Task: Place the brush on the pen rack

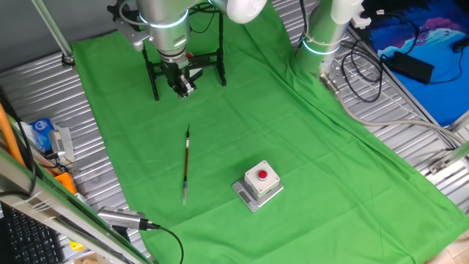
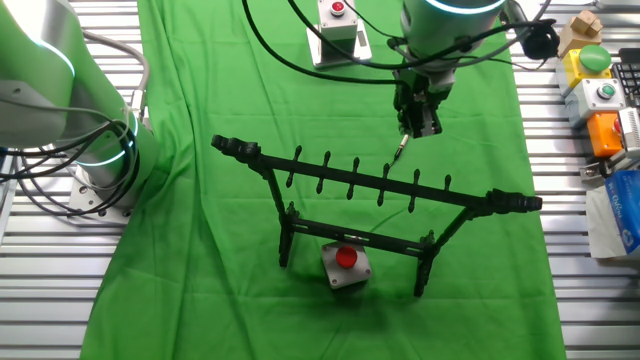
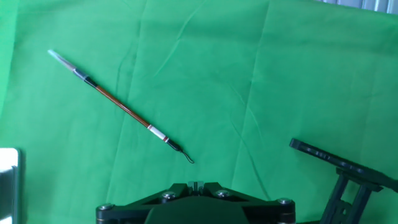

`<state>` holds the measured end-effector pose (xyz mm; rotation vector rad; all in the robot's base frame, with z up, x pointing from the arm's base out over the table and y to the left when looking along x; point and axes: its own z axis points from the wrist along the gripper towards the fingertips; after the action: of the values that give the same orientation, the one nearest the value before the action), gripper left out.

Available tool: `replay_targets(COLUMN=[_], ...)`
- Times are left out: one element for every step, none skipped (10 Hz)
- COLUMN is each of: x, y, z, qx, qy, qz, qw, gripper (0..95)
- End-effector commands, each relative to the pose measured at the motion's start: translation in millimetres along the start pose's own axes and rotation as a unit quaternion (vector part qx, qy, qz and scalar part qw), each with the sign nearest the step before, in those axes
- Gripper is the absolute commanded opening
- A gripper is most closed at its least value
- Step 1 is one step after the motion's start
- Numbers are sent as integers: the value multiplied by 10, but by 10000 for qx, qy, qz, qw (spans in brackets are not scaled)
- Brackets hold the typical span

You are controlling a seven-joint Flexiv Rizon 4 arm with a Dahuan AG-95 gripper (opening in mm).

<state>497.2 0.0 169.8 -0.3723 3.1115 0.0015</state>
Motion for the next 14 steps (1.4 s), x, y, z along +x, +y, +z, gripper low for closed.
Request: replay_targets(x=[-5,-5,-5,-5,-5,-5,-5,-5,-5,-5,-5,-5,-5,-5], y=[-3,-3,-3,-3,-3,-3,-3,-3,-3,-3,-3,-3,-3,-3], z=[2,2,2,2,2,2,2,2,2,2,2,2,2,2], qx=[-65,-57,-16,-16,-34,-50,-54,-65,-103,-167,-228,-254,-269,-270], qy=[-59,-74,-38,-32,-17,16,109,173,236,280,403,477,511,521], qz=[-453,-500,-895,-1138,-1379,-1542,-1592,-1718,-1796,-1846,-1928,-1961,-1978,-1975], qw=[9989,9987,9960,9935,9904,9880,9872,9850,9834,9823,9802,9791,9785,9785], gripper=[0,0,0,0,0,0,0,0,0,0,0,0,0,0])
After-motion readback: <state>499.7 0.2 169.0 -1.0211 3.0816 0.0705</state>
